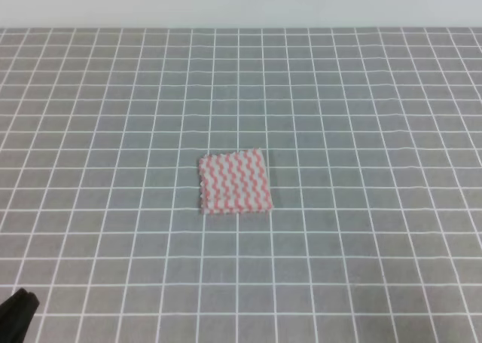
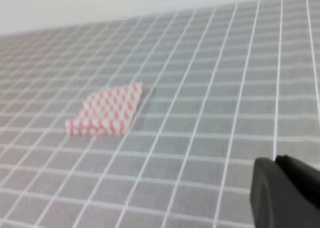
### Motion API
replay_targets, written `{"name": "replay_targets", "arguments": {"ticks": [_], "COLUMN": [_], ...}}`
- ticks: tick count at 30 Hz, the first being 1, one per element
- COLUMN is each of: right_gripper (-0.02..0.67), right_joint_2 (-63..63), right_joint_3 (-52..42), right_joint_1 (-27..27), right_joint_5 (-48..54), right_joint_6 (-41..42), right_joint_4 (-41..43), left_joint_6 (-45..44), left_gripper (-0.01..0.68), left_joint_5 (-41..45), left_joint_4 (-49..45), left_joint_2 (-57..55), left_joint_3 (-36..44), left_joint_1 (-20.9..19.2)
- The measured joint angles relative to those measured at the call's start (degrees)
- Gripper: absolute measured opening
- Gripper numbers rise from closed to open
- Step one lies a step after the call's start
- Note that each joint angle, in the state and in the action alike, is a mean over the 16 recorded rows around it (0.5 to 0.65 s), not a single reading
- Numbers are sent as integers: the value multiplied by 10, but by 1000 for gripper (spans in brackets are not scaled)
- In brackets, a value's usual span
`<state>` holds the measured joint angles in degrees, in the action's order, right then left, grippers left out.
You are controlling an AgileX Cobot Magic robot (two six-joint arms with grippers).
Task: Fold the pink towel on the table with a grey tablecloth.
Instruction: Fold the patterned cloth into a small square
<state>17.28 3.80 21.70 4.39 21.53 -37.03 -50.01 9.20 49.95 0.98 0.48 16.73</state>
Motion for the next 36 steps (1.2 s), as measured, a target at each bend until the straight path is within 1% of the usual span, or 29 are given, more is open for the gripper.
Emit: {"name": "replay_targets", "arguments": {"ticks": [10, 16, 24, 30, 36], "right_gripper": [-15, -15, -15, -15, -15], "right_joint_2": [3, -13, -96, -160, -189], "right_joint_3": [-12, -22, -43, -52, -53], "right_joint_1": [0, -12, -75, -124, -143], "right_joint_5": [2, -22, -7, 29, 51], "right_joint_6": [1, 14, 36, 45, 45], "right_joint_4": [2, 4, 8, 17, 29], "left_joint_6": [0, 1, 1, 1, 1], "left_gripper": [-4, -3, -2, -3, -3], "left_joint_5": [-1, -4, -5, -5, -6], "left_joint_4": [-1, -2, -2, -2, -2], "left_joint_2": [-4, -6, -7, -6, -6], "left_joint_3": [3, 5, 7, 6, 7], "left_joint_1": [0, 0, 0, 0, 0]}}
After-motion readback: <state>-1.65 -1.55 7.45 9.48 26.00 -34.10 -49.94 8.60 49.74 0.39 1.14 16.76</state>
